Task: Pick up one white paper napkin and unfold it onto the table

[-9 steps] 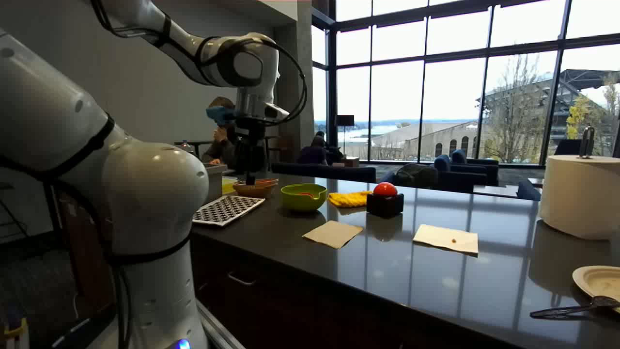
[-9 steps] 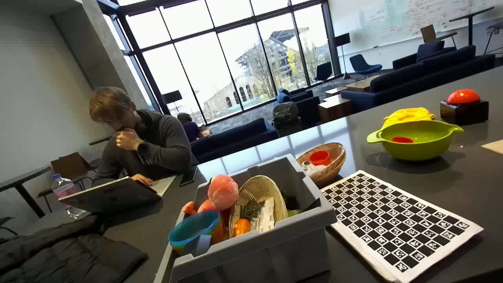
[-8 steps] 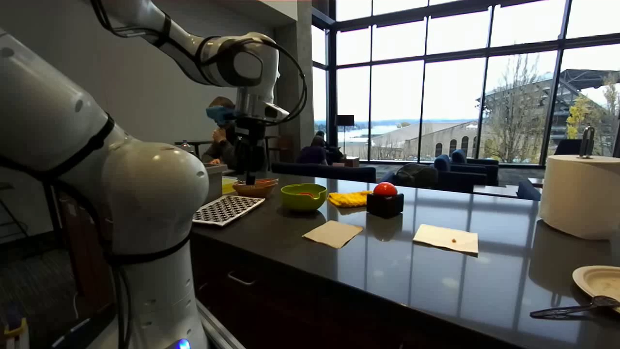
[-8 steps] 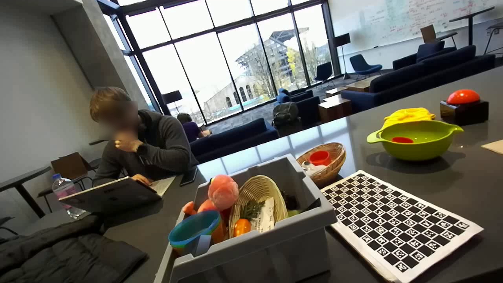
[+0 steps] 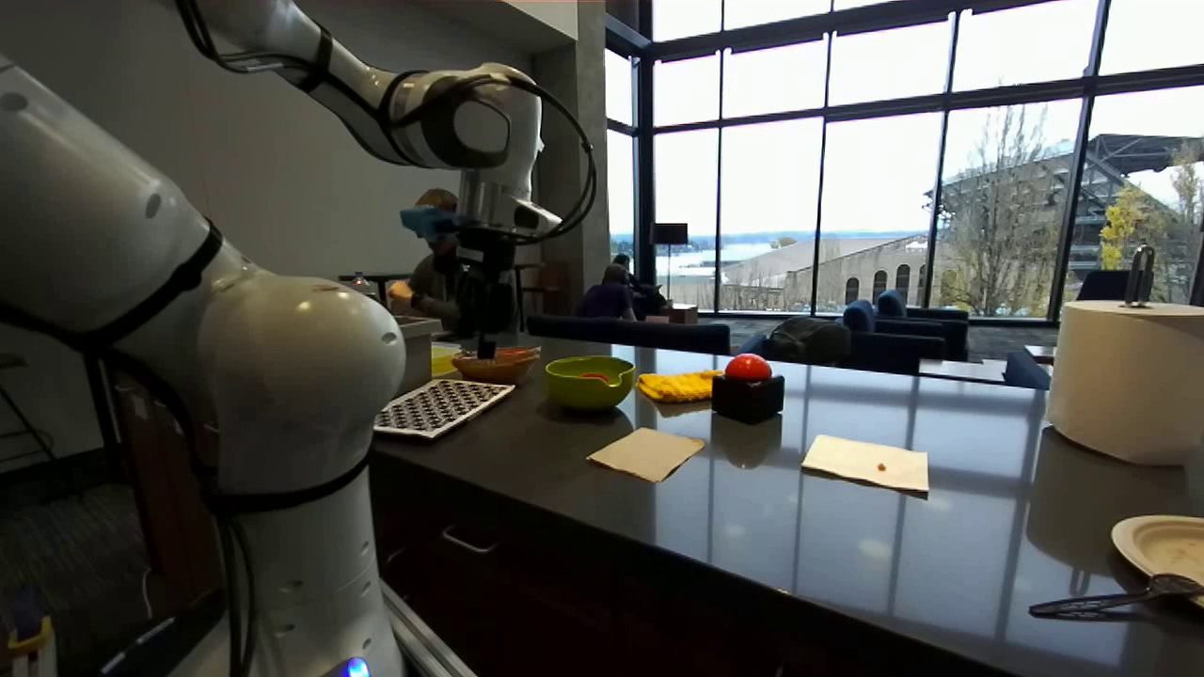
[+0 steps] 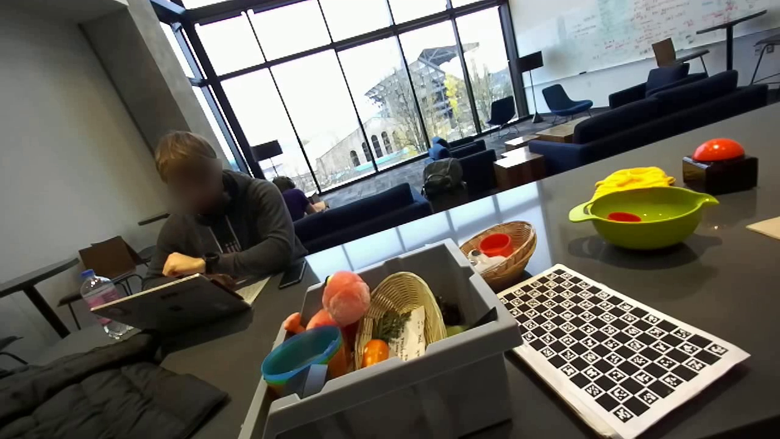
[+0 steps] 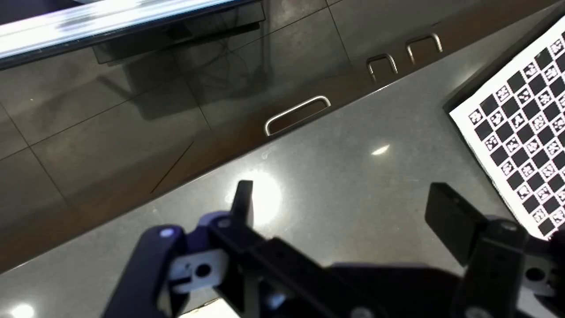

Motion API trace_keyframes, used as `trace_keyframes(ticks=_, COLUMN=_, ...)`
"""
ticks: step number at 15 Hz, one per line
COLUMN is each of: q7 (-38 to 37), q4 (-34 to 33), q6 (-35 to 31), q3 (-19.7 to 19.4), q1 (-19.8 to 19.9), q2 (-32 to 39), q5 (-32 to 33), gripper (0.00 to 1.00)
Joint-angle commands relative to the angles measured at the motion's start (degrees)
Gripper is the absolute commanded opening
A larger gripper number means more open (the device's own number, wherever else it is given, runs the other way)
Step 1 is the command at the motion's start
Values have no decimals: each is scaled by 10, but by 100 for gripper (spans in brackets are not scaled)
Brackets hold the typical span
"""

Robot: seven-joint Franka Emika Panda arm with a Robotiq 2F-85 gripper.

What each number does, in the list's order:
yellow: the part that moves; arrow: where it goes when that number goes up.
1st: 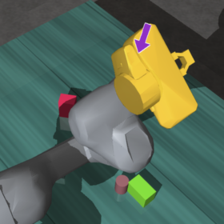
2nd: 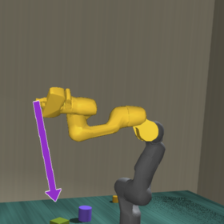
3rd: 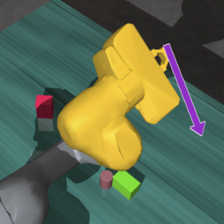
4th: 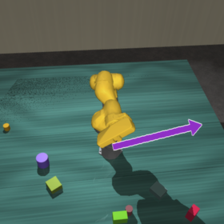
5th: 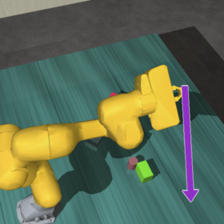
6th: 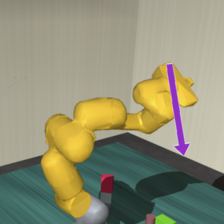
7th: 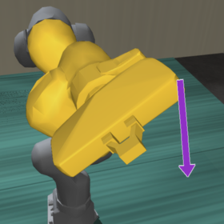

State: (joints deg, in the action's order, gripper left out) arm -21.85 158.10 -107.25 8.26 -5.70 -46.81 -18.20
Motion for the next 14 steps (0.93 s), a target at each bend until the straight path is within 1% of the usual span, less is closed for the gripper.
trace_keyframes(ticks=1, q7=5, q4=-1, q6=3, q3=7, q1=8, q2=-1, q5=-5, gripper=100)
trace_keyframes(ticks=3, q7=8, q4=3, q6=-11, q3=9, q1=12, q2=0, q5=1, gripper=100)
trace_keyframes(ticks=4, q7=9, q4=7, q6=-29, q3=11, q1=16, q2=2, q5=4, gripper=100)
trace_keyframes(ticks=6, q7=28, q4=17, q6=-86, q3=2, q1=18, q2=8, q5=-6, gripper=100)
trace_keyframes(ticks=7, q7=35, q4=25, q6=-124, q3=-2, q1=20, q2=11, q5=-10, gripper=100)
trace_keyframes(ticks=8, q7=40, q4=9, q6=-161, q3=-6, q1=24, q2=35, q5=-9, gripper=100)
trace_keyframes(ticks=12, q7=64, q4=12, q6=-328, q3=-32, q1=33, q2=95, q5=-11, gripper=100)
trace_keyframes(ticks=14, q7=73, q4=14, q6=-388, q3=-50, q1=32, q2=123, q5=-14, gripper=100)
